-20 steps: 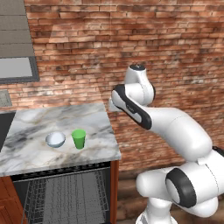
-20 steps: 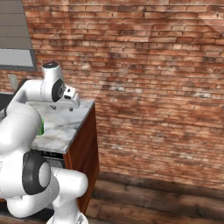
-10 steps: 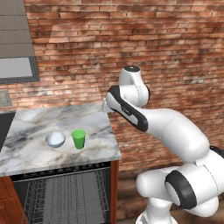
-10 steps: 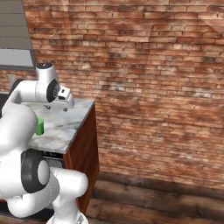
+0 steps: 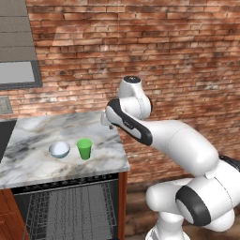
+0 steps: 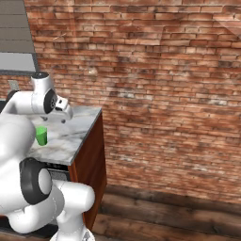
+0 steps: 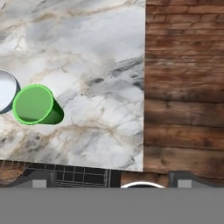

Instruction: Pick up the cup and bowl from the counter, place them in the dishwasher, and close the dishwasher door.

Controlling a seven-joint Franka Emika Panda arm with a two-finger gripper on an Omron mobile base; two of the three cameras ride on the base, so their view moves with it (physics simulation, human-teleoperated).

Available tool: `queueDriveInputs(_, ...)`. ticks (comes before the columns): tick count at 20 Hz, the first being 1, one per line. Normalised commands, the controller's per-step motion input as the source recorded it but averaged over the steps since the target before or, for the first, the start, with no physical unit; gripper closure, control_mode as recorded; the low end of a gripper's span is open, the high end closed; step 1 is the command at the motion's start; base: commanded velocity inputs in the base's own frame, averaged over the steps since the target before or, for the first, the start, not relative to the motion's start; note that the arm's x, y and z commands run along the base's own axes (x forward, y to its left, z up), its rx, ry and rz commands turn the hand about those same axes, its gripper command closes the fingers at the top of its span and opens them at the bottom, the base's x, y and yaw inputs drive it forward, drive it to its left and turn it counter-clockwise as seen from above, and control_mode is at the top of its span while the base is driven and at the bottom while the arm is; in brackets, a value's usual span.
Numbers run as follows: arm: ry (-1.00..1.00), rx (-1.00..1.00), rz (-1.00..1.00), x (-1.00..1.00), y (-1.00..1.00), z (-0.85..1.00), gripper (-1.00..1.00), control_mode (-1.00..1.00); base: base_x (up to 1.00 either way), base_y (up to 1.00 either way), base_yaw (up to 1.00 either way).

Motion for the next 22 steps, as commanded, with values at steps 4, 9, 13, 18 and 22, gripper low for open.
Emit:
queueDriveInputs(4,0.00,0.02,0.00,0.00,0.29,-0.22,-1.00,-1.00,0.00,0.00,0.00)
queueDriveInputs(9,0.00,0.00,0.00,0.00,0.29,-0.11,-1.00,-1.00,0.00,0.00,0.00)
queueDriveInputs(13,0.00,0.00,0.00,0.00,0.26,-0.09,-1.00,-1.00,0.00,0.00,0.00)
queueDriveInputs(18,0.00,0.00,0.00,0.00,0.23,-0.09,-1.00,-1.00,0.00,0.00,0.00)
queueDriveInputs(22,0.00,0.00,0.00,0.00,0.23,-0.12,-1.00,-1.00,0.00,0.00,0.00)
